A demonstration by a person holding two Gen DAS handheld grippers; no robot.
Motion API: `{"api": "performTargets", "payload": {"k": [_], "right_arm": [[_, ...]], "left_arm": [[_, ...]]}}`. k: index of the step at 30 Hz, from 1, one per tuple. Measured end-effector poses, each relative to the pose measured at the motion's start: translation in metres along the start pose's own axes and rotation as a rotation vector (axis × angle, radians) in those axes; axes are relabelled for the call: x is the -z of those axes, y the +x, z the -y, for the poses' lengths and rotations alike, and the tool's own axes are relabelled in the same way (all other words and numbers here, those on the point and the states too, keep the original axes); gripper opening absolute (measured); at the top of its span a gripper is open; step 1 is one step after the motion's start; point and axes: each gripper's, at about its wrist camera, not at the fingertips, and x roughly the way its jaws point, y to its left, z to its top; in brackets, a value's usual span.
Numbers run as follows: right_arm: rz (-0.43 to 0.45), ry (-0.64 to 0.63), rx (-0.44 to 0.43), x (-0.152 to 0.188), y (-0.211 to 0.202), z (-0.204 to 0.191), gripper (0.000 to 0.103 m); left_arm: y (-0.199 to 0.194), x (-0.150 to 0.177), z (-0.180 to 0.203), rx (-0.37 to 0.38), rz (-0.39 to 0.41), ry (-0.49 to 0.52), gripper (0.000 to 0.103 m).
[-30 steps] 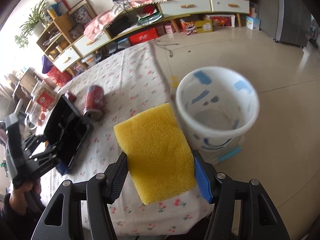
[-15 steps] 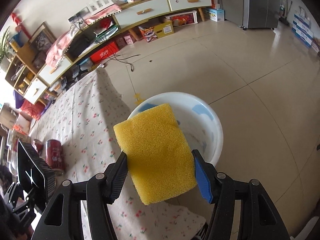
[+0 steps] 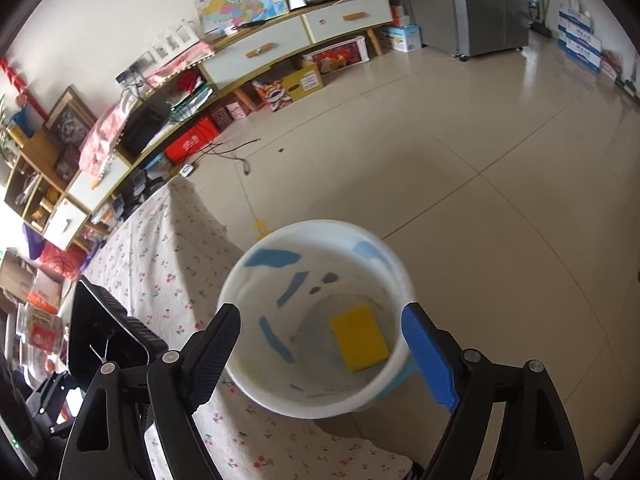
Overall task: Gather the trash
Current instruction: 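Carry the sponge over the white bin with the right tool while the left tool grasps the black tray, then open the right tool to drop the sponge while the left tool lowers the black tray into the bin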
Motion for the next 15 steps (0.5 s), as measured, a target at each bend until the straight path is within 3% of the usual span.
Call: {"api": "performTargets", "payload": {"k": [15], "right_arm": [[0.017, 0.081, 0.099, 0.020, -0.034, 0.075, 0.084]], "left_arm": [[0.038, -0.036, 0.071, 0.073, -0.030, 0.121, 0.062]]}}
